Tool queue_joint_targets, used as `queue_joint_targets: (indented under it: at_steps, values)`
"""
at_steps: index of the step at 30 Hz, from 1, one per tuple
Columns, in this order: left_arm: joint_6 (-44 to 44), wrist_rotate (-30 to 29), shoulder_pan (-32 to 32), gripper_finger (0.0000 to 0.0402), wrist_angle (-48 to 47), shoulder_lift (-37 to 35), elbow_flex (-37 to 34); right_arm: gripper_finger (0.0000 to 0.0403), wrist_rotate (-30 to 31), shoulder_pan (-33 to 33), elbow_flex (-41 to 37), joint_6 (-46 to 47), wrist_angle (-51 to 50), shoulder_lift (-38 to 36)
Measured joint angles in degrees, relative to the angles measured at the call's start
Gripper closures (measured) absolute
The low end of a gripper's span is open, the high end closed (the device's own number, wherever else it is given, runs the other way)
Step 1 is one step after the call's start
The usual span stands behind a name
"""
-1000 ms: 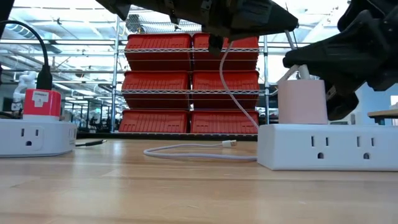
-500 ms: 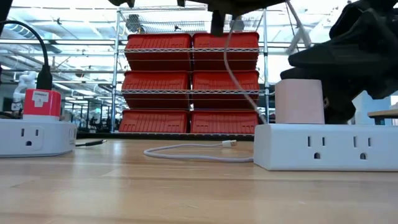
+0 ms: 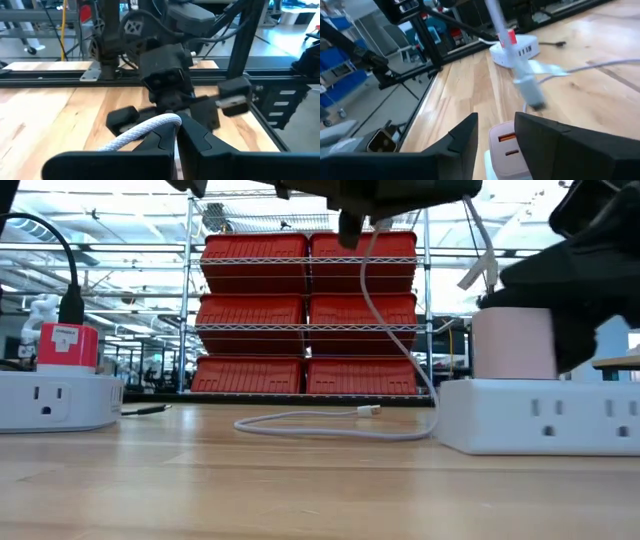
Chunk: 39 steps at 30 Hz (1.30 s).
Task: Insert USB
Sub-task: Insert the pink charger cable into the pink charger adapter on the right white outlet extension
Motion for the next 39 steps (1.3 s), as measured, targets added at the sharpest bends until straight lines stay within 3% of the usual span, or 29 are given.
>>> queue_joint_targets:
  at_steps: [9, 15, 20, 26, 29, 33, 39]
  values:
    - [0.0, 1.2, -0.1, 0.0394, 0.0, -0.1, -0.1, 0.0279, 1.4, 1.3, -0.4, 2.1, -25.2, -16.0]
    - [0.0, 1.3, -0.1, 0.0394, 0.1, -0.4, -0.1, 0.0279, 1.6, 0.9, -0.4, 1.8, -29.7, -22.2]
    - [0.0, 1.3, -0.1, 0.0394, 0.0, -0.4, -0.1, 0.0279, 1.9, 0.9, 2.5, -1.2, -32.5, -23.5]
    - [0.0, 1.1, -0.1, 0.0394, 0.6, -0.4, -0.1, 0.0279, 7.2, 0.9, 12.8, -0.8, -51.9, -23.3]
    - [0.0, 1.0, -0.1, 0.0394, 0.6, -0.4, -0.2, 0.0282, 7.6, 0.5, 16.1, -0.9, -56.4, -23.2]
    - [0.0, 0.7, 0.0, 0.0394, 0.6, -0.4, -0.2, 0.0310, 7.5, 0.4, 17.9, -2.9, -56.4, -21.9]
    - [0.2, 0.0, 0.0, 0.0394, 0.6, -0.4, -0.2, 0.0394, 8.7, 0.2, 18.7, -1.3, -56.5, -18.4]
